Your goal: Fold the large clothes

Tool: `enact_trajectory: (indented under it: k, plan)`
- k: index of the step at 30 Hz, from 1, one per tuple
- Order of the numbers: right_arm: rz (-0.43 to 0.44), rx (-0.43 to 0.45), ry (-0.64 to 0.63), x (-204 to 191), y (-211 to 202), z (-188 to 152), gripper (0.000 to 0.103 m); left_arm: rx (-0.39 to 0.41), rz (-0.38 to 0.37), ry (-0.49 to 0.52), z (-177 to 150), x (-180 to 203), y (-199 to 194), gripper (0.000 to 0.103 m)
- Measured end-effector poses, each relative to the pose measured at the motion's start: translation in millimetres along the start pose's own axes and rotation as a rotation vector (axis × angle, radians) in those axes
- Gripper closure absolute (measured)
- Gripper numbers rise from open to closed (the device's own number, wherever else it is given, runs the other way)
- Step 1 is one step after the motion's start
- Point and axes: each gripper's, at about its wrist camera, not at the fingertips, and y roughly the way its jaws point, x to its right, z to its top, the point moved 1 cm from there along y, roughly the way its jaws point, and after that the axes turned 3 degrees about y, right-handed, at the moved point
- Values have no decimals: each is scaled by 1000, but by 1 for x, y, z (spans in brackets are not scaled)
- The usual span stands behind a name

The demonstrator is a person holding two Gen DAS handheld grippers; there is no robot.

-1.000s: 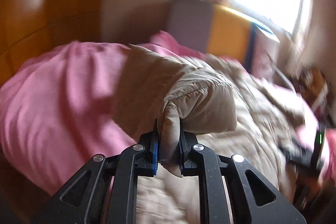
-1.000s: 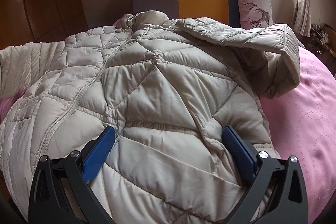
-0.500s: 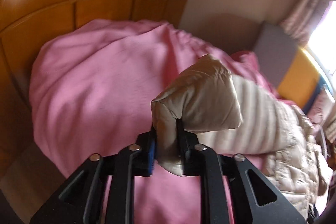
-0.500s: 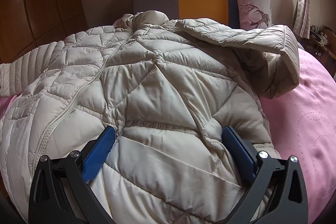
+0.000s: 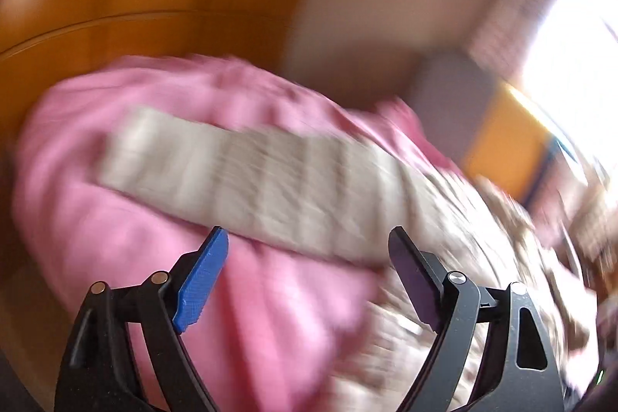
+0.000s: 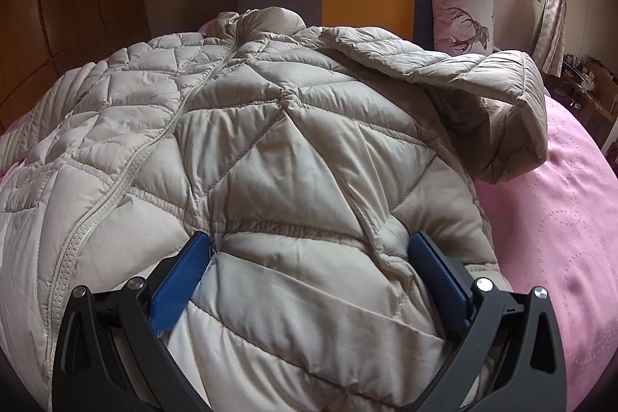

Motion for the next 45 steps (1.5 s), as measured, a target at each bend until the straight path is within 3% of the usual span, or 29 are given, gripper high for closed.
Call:
enact_trajectory:
  k: [3,6,8,12,14,17,19,21,23,28,33,36,40,42,45]
  plan:
    - [12,42,7,4,-11,19,2,-75,-68,137,-19,58,34,19]
    - [-39,120,-2,9,-16,53,2,-129,-41,243,-45,77,63,19]
    - [-97,140,-27,8,-7,78,4,-155,-49,246,-57,71,80,17]
    - [-226,92,-112,5,44,120,11,-103,-113,196,-63,55,77,17]
    - [-271,52,-112,9,72,135,18,-98,-118,191,-66,52,75,17]
    - [-322,9,-62,27,101,147,20,-95,-112,201,-69,52,73,16]
    - [-323,-10,3,46,110,152,34,-101,-121,201,-72,56,74,15]
    - [-301,-8,60,67,105,153,62,-108,-139,195,-70,59,78,14]
    - [-251,29,138,88,88,152,76,-110,-148,194,-71,58,78,13]
    - [-223,162,364,159,17,136,85,-109,-149,195,-71,57,77,13]
    - [-222,239,658,242,-44,90,86,-104,-147,197,-71,56,77,12]
    - [-280,265,804,288,-72,53,85,-101,-140,201,-71,57,77,12]
    - [-369,215,918,338,-91,6,78,-100,-125,210,-72,59,76,12]
    - [-430,167,946,352,-94,-13,48,-101,-119,214,-72,60,76,11]
    - [-544,156,968,348,-103,-27,33,-108,-103,223,-71,64,75,8]
